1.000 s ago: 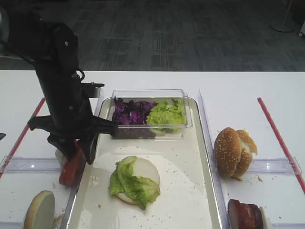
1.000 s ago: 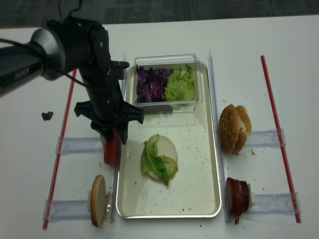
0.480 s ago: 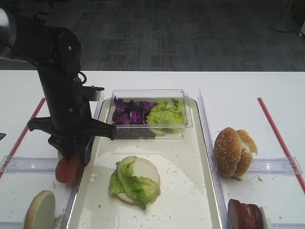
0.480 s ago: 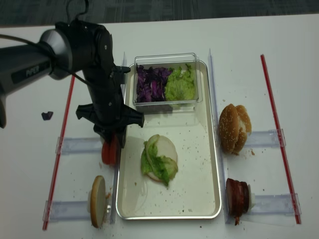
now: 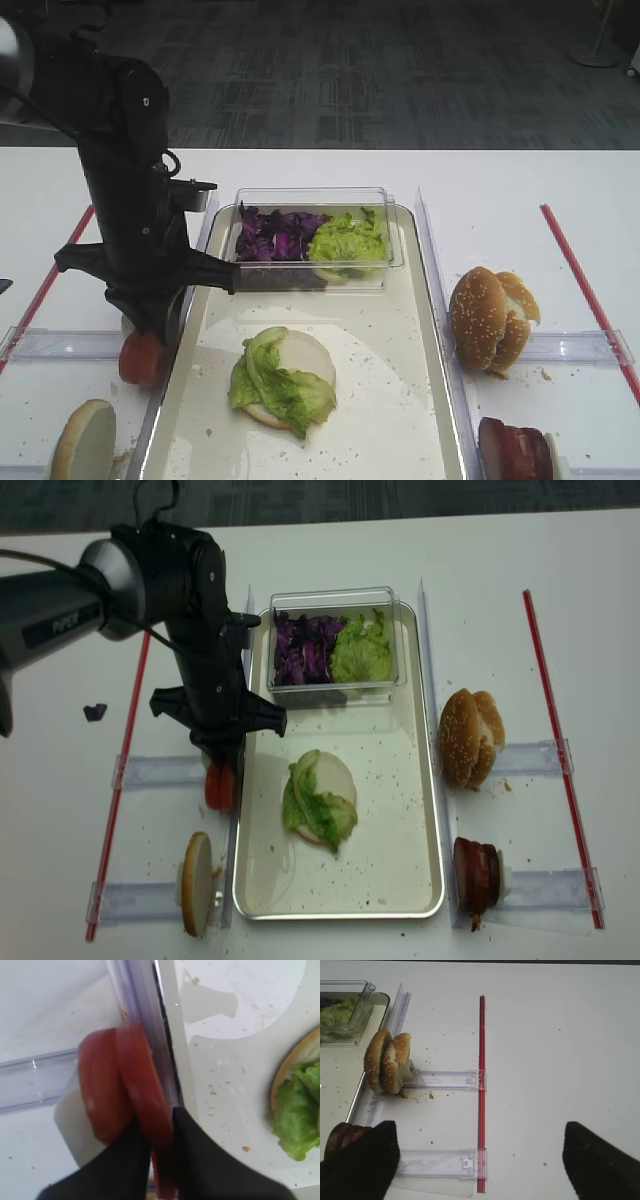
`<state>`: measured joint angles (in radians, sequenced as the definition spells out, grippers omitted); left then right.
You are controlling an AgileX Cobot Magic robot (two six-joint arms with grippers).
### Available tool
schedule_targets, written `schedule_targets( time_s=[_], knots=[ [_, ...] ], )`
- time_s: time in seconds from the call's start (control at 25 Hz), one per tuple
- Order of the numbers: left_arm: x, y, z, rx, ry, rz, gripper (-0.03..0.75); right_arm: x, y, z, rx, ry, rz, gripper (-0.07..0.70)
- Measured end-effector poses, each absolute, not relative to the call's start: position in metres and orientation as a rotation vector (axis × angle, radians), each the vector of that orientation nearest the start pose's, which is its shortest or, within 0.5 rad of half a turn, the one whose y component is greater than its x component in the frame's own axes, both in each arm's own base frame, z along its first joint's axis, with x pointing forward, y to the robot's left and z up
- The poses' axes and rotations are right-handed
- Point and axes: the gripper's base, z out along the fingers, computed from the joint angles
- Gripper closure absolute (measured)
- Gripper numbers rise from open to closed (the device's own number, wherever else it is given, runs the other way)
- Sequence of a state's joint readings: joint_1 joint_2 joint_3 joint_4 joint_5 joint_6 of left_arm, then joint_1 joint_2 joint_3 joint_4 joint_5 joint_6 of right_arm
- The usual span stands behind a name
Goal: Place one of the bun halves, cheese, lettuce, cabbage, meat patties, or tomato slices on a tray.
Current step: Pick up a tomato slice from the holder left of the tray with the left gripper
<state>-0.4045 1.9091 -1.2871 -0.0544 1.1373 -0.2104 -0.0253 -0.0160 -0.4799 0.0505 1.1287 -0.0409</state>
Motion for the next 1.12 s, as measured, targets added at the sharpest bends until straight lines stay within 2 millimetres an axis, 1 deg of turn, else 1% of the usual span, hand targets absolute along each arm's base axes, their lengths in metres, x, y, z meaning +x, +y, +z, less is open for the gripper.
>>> schedule_targets(
  time_s=[0.2,0.56,0.76,1.0,1.12],
  knots=[
    [0.318,-0.141,0.177,0.275,3.241,-0.022,0.673,-0.008,0.004,0.266,-0.021,2.115,0.022,-0.043],
    [0.318,-0.141,0.179,0.277,3.240,-0.020,0.680,-0.008,0.004,0.266,-0.021,2.115,0.022,-0.043],
    [0.324,-0.143,0.198,0.287,3.221,-0.032,0.681,-0.008,0.004,0.266,-0.021,2.115,0.022,-0.043],
    [0.338,-0.150,0.221,0.298,3.132,-0.078,0.681,-0.008,0.004,0.266,-0.023,2.115,0.021,-0.043],
    [0.340,-0.150,0.232,0.302,3.098,-0.094,0.682,-0.008,0.004,0.266,-0.025,2.115,0.019,-0.043]
  ],
)
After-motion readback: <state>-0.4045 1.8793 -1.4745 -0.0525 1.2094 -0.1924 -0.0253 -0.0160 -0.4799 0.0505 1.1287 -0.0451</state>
